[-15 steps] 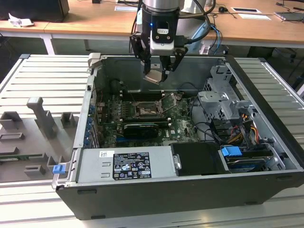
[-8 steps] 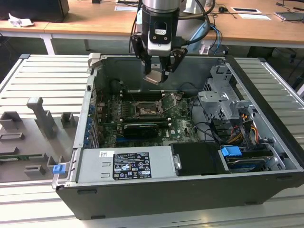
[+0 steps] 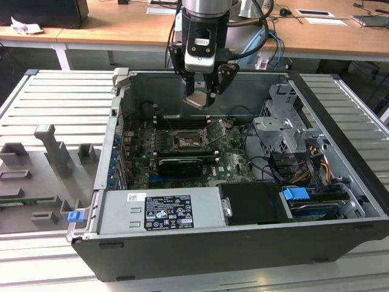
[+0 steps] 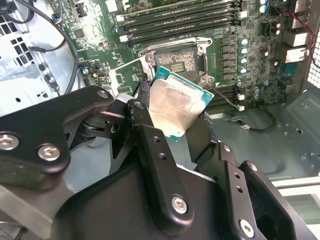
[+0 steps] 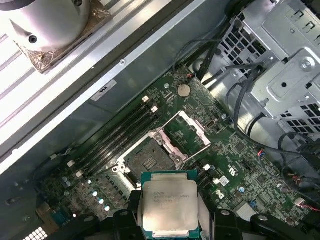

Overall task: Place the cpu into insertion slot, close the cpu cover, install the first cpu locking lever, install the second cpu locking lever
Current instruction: 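Place the cpu into insertion slot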

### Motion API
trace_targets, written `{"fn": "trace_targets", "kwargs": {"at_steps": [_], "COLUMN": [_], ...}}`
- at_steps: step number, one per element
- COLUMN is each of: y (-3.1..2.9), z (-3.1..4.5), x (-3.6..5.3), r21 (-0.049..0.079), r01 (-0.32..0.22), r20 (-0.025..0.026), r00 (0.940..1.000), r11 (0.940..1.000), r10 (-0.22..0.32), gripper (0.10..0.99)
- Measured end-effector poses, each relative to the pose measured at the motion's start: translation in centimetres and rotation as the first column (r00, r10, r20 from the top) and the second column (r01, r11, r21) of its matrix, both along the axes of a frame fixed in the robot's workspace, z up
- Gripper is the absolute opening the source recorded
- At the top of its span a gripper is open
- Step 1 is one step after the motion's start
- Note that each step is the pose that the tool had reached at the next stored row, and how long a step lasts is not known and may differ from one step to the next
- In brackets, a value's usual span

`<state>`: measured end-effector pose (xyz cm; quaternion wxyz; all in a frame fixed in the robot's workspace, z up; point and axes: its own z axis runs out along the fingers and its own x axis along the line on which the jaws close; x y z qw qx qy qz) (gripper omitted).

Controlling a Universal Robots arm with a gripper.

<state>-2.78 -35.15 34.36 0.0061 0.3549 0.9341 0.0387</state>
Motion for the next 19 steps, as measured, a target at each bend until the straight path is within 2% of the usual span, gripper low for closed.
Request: {"fn": "trace_targets", "kwargs": {"at_steps": [12, 19], "y": [0.0, 0.0], "z": [-0.36, -0.5], "x": [0.0, 0.0], "r21": [0.0, 0.0], "r01": [0.077, 0.121], "r20": [0.0, 0.0], "r00": [0.997, 0.9926], "r11": [0.997, 0.9926], "r10": [-0.077, -0.121], "gripper": [0.533, 0.533]}}
